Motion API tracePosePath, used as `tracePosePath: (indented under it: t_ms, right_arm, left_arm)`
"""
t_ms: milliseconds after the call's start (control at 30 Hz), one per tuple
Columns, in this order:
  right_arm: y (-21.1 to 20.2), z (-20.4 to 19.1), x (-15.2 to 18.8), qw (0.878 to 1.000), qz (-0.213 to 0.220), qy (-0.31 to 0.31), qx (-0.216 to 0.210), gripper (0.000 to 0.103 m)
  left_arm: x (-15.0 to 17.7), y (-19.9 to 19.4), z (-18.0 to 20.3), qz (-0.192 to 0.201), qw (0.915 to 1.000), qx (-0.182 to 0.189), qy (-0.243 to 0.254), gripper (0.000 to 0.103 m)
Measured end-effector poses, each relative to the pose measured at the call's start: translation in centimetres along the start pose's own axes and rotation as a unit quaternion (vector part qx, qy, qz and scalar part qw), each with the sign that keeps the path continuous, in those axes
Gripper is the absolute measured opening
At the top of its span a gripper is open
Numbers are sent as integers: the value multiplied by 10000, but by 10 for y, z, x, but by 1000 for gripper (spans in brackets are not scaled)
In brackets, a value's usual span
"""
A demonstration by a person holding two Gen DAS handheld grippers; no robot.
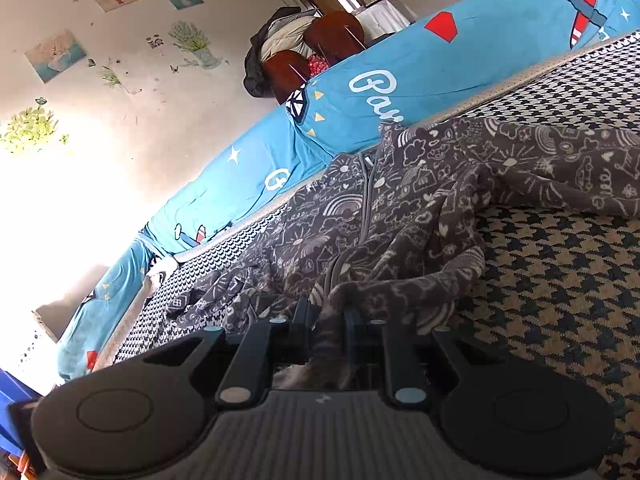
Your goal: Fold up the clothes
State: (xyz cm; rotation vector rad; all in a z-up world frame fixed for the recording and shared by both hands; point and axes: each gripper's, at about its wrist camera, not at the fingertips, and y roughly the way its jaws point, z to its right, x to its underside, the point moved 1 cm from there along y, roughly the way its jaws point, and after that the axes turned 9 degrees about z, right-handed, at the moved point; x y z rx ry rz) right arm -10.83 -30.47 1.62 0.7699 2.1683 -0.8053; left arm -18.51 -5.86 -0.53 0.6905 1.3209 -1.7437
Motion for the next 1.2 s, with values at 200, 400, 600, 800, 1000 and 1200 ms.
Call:
tracePosePath:
  t_ms: [200, 400, 600, 800, 1000, 1200]
  right_arm:
    - [-13, 13, 3, 9991, -104, 415, 69, 45]
    - [-14, 14, 11, 9971, -366, 657, -106, 46]
    - [-5, 12, 22, 9956, -634, 679, -87, 47]
    - [-2, 11, 25, 9958, -566, 721, -80, 44]
    - [-25, -8, 9, 9999, 2, -124, -2, 11]
    - [-78, -15, -6, 9974, 395, -520, 305, 10]
  left_arm:
    - [-2, 3, -8, -7, 9997, -55, -218, 103]
    - [-1, 3, -5, -9, 9999, -51, -141, 103]
    - [-1, 4, -4, -9, 9999, -51, -125, 103]
    - [-1, 3, -3, -20, 10000, 7, -91, 103]
    - [-6, -8, 2, 103, 9992, 389, 28, 103]
    - [-17, -39, 3, 393, 9929, 1117, -123, 103]
